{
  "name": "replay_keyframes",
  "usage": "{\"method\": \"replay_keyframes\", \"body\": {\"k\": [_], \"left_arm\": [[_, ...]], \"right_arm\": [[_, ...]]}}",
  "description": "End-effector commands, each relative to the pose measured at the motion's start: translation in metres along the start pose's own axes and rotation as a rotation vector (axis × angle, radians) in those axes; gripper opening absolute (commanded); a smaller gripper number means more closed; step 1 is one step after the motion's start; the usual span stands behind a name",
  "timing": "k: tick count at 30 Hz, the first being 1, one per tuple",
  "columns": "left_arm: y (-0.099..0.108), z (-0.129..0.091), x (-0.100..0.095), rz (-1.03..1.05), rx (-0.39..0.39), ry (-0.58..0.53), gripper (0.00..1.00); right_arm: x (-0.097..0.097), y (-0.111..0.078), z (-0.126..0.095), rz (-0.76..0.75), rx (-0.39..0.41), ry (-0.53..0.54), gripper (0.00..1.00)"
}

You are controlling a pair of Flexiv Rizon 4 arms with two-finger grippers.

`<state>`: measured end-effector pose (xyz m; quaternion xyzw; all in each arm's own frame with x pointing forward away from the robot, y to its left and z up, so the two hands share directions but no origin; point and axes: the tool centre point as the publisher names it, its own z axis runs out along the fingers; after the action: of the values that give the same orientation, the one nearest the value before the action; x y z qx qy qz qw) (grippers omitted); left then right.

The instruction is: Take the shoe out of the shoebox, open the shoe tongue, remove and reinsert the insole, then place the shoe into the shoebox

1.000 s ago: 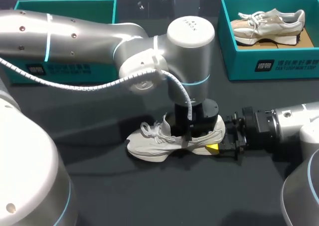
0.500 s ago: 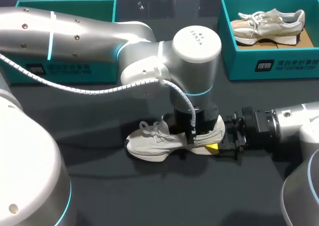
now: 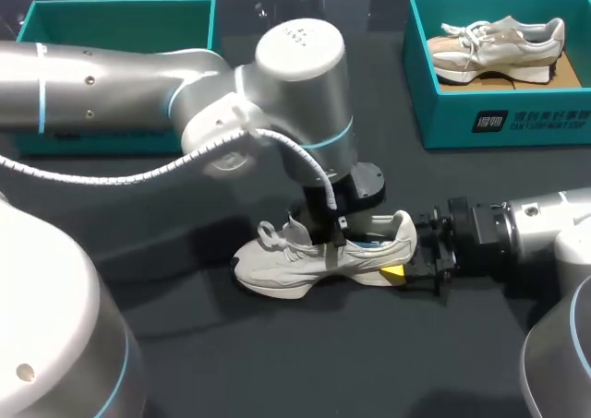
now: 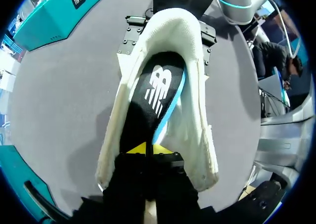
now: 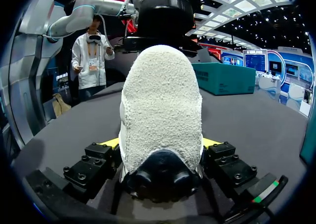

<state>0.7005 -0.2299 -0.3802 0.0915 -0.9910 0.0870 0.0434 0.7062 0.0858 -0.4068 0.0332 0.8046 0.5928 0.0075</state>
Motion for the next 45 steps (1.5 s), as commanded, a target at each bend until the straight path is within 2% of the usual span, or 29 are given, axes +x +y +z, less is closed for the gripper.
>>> {"method": "replay_keyframes", "body": {"k": [1,10,25,34,37,40,45], "left_arm": [[0.015,-0.017,-0.001,0.009,0.106,0.024,0.00],[0.015,-0.024,0.003,-0.035,0.184,0.060,0.00],[0.026,-0.025,0.002,-0.129,0.241,0.107,0.00],[0.000,-0.026,0.006,-0.060,0.225,0.087,0.00],[-0.008,-0.023,0.009,-0.037,0.209,0.079,0.19],[-0.015,-0.021,0.010,-0.024,0.200,0.065,0.30],[-0.023,-0.020,0.009,0.004,0.175,0.032,0.36]], "right_arm": [[0.002,0.000,0.002,0.000,0.004,-0.002,0.00],[0.002,0.000,0.002,0.000,0.004,-0.002,0.00],[0.002,0.000,0.002,0.000,0.004,-0.002,0.00],[0.002,0.000,0.002,0.000,0.004,-0.002,0.00],[0.002,0.000,0.002,0.000,0.004,-0.002,0.00],[0.002,0.000,0.002,0.000,0.004,-0.002,0.00],[0.002,0.000,0.002,0.000,0.004,-0.002,0.00]]}}
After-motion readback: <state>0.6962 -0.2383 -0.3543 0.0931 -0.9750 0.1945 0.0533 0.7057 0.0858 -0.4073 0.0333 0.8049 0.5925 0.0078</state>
